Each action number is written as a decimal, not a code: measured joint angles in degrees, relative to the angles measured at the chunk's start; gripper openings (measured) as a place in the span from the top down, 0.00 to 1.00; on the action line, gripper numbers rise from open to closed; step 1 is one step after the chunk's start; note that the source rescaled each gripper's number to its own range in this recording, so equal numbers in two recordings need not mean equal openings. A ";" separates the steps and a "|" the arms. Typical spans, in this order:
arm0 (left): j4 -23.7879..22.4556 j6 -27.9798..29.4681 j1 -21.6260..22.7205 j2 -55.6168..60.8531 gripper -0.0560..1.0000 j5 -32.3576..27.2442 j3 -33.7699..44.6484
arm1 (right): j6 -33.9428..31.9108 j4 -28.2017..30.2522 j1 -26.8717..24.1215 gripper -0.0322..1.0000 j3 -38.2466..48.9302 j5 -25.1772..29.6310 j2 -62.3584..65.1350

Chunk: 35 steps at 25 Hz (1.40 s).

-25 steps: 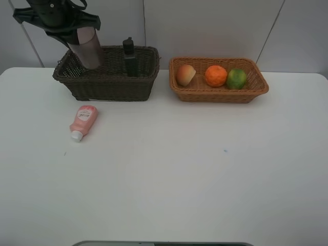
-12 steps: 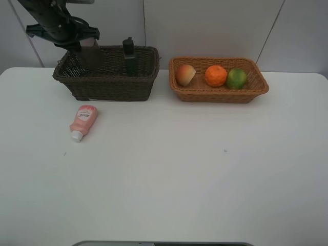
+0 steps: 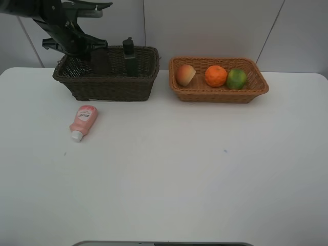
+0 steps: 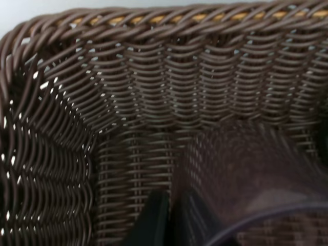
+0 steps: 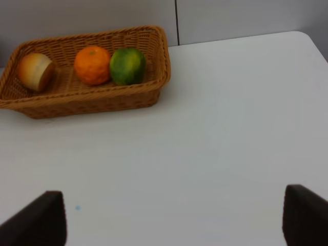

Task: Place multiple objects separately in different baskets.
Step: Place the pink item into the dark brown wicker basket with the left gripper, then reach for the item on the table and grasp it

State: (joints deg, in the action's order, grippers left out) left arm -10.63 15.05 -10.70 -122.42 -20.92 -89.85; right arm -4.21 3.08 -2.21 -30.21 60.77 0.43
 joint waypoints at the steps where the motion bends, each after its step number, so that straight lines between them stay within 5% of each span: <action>1: 0.00 0.00 0.00 -0.23 0.95 0.51 0.00 | 0.00 0.00 0.00 0.16 0.00 0.00 0.00; 16: 0.36 0.00 -0.05 -2.36 0.80 0.83 0.17 | 0.00 0.00 0.00 0.16 0.00 0.00 0.00; 18: 0.59 0.00 -0.05 -2.36 0.70 0.71 0.17 | 0.00 0.00 0.00 0.16 0.00 0.00 0.00; 24: 0.83 0.00 -0.05 -1.75 0.10 -0.52 0.17 | 0.00 0.00 0.00 0.16 0.00 0.00 0.00; 35: 1.27 -0.64 -0.05 8.37 0.01 -9.20 0.17 | 0.00 0.00 0.00 0.16 0.00 0.00 0.00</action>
State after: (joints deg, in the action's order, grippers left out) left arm -9.36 14.41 -10.75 -114.06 -30.12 -89.68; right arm -4.21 3.08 -2.21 -30.21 60.77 0.43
